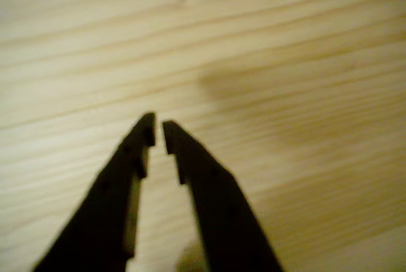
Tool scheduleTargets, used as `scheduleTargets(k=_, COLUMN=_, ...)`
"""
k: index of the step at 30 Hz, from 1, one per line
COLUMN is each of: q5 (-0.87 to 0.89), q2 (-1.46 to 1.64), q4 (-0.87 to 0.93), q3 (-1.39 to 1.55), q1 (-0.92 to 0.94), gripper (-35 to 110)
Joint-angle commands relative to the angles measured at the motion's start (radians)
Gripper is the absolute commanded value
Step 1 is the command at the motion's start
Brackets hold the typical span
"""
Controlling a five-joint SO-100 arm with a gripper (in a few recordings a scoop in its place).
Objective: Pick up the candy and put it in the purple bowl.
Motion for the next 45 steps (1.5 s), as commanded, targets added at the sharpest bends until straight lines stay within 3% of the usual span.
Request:
scheduleTargets(k=1, q5=-0.008, q2=0.014, q4=0.011, q3=-0.015, q1=0.018, gripper=-1)
scheduleTargets(k=45, q5=-0.021, q2=0.014, q4=0.009, q3=-0.015, q1=0.005, gripper=-1)
